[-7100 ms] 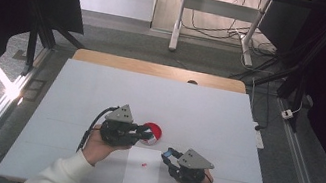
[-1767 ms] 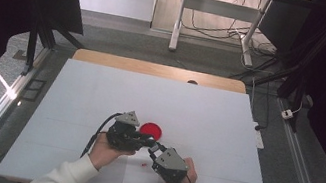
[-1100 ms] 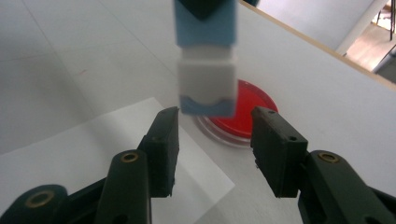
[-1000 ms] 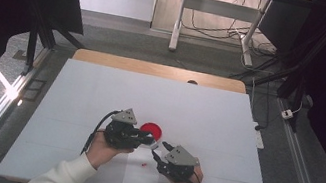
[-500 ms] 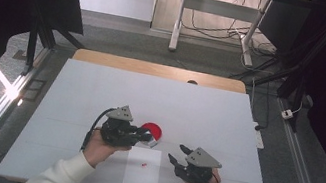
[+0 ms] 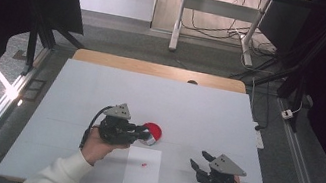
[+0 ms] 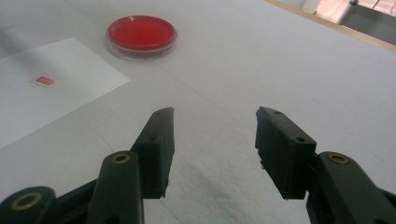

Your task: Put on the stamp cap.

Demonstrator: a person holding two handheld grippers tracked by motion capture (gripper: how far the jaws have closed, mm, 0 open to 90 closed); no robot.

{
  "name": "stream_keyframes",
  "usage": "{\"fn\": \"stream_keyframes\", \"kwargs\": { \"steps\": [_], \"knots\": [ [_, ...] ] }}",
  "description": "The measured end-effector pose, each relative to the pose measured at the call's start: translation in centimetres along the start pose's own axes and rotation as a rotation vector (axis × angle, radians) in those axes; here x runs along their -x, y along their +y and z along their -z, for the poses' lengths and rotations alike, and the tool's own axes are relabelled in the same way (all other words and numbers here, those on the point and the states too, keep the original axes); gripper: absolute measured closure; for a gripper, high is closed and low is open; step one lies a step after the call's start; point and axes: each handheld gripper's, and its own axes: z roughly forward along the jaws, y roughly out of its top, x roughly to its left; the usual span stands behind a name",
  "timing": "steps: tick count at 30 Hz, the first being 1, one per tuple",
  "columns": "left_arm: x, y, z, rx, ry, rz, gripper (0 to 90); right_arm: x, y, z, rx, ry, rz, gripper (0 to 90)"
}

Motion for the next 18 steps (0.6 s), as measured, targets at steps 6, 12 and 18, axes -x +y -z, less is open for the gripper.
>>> {"fn": "stream_keyframes", "kwargs": {
  "steps": [6,12,18],
  "knots": [
    [-0.3,0.1,0.5,-0.001,0.022,-0.012,75.8,0.5,-0.3,0.5,-0.002,-0.007,0.013,46.8],
    [-0.8,0.1,0.9,-0.016,0.061,-0.028,75.7,0.8,-0.6,1.1,-0.007,-0.031,0.008,46.7],
    [-1.2,0.0,1.2,-0.008,0.105,-0.026,75.7,1.1,-0.8,1.4,-0.005,-0.04,0.006,46.7]
  ]
}}
